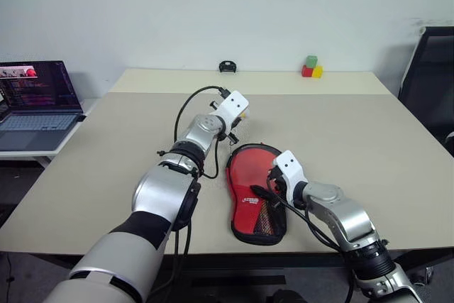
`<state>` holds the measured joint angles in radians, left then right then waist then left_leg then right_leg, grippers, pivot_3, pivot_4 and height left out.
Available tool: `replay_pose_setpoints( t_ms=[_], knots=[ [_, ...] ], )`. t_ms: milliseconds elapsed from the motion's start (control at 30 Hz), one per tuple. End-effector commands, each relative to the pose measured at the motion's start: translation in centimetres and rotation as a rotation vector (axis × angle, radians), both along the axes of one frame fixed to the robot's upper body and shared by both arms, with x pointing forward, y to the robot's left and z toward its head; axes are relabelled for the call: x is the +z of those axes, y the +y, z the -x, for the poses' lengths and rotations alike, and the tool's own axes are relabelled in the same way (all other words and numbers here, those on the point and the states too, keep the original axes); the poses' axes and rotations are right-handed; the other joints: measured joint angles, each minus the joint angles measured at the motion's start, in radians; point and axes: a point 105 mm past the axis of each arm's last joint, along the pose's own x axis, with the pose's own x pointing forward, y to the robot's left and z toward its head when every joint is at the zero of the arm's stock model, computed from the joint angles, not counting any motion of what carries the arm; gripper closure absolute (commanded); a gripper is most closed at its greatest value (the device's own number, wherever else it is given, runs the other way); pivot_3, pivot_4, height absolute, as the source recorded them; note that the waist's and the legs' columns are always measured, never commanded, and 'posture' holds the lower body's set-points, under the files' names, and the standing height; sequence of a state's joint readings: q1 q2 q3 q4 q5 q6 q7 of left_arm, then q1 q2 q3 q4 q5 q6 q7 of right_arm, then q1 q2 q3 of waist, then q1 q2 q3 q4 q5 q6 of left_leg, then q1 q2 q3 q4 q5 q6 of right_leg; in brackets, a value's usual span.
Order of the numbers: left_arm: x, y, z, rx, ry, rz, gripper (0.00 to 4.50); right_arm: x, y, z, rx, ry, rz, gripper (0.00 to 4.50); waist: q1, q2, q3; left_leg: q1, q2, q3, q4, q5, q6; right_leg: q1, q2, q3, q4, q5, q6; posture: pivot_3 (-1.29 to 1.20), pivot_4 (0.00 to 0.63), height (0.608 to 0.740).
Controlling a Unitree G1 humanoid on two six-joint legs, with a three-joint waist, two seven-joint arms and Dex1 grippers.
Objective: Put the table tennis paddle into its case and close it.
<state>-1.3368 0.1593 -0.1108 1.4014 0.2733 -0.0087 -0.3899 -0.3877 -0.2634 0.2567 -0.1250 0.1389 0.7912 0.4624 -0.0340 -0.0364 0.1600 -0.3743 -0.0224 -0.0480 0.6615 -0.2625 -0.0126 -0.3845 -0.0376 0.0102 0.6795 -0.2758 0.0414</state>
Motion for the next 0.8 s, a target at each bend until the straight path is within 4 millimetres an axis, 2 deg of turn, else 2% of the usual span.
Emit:
replay_pose_setpoints(
  t_ms=[33,400,633,800],
  knots=[
    [3.6,-2.2,-0.2,-0.053,-0.125,0.016,4.43,-7.5,-0.7,3.7,-0.026,0.317,0.098,0.0,0.001,0.0,0.0,0.0,0.0,0.0,0.0,0.0,0.0,0.0,0.0,-0.001,0.0,0.0,0.0,0.0,0.15,0.74],
    [1.6,-6.7,1.2,-0.17,-0.135,-0.081,4.43,-7.7,0.1,4.9,-0.079,0.338,0.069,0.0,0.001,0.0,0.0,0.0,0.0,0.0,-0.001,-0.001,-0.001,0.0,0.0,-0.001,-0.002,0.0,0.0,0.0,0.15,0.74],
    [2.5,-9.7,1.9,-0.226,-0.212,-0.138,4.43,-8.0,0.9,6.1,-0.112,0.362,0.046,0.0,0.003,-0.001,-0.001,-0.002,0.0,-0.001,-0.001,-0.001,-0.001,0.0,0.0,-0.002,-0.004,-0.001,0.001,0.0,0.15,0.74],
    [3.6,-10.6,2.1,-0.22,-0.262,-0.15,4.43,-8.3,1.2,7.1,-0.123,0.376,0.042,0.0,0.005,-0.001,-0.001,-0.004,0.0,-0.003,-0.001,-0.001,-0.001,0.0,0.0,-0.004,-0.006,-0.001,0.001,0.0,0.15,0.74]
  ],
)
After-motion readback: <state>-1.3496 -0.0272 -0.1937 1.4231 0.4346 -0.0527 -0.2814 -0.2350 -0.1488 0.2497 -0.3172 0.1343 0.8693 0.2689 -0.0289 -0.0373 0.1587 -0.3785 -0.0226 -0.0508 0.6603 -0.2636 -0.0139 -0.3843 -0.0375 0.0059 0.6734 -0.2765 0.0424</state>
